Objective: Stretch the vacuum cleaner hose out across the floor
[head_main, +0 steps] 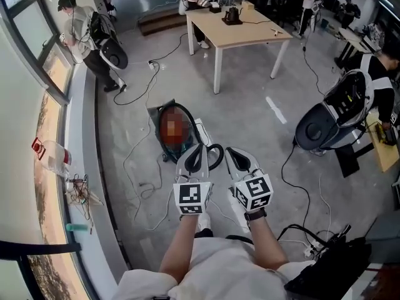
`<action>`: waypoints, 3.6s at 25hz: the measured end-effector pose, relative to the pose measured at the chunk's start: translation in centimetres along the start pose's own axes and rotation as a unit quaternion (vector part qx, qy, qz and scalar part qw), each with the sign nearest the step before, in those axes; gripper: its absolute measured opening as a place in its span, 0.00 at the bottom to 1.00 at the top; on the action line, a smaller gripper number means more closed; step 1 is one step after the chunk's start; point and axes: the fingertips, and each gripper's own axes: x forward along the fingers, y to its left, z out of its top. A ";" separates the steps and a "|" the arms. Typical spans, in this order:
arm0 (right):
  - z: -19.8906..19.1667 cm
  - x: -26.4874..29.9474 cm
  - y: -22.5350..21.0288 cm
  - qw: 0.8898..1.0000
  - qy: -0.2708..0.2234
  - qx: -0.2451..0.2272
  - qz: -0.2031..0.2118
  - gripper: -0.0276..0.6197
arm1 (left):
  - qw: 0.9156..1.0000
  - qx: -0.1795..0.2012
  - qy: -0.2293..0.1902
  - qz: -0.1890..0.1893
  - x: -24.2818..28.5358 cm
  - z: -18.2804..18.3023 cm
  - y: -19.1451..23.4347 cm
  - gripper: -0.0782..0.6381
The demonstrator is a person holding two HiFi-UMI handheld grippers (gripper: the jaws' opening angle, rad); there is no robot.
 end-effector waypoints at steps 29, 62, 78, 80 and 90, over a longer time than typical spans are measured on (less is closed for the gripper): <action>-35.5 30.0 -24.2 0.938 0.328 0.088 0.071 0.04 | 0.968 -0.069 0.239 0.038 33.2 -28.3 11.3 0.11; -102.9 56.2 -19.6 0.680 0.695 -0.015 0.233 0.59 | 0.871 -0.217 0.440 0.008 32.3 -86.4 20.7 0.11; -85.9 46.4 -21.8 0.681 0.692 0.117 0.207 0.27 | 0.867 -0.262 0.422 0.044 32.9 -77.1 20.5 0.11; -80.0 42.8 -21.8 0.685 0.685 0.117 0.219 0.27 | 0.868 -0.270 0.414 0.042 33.1 -73.4 19.6 0.11; -54.6 30.4 -16.1 0.690 0.635 -0.034 0.345 0.27 | 0.882 -0.312 0.351 0.036 33.0 -56.5 15.8 0.13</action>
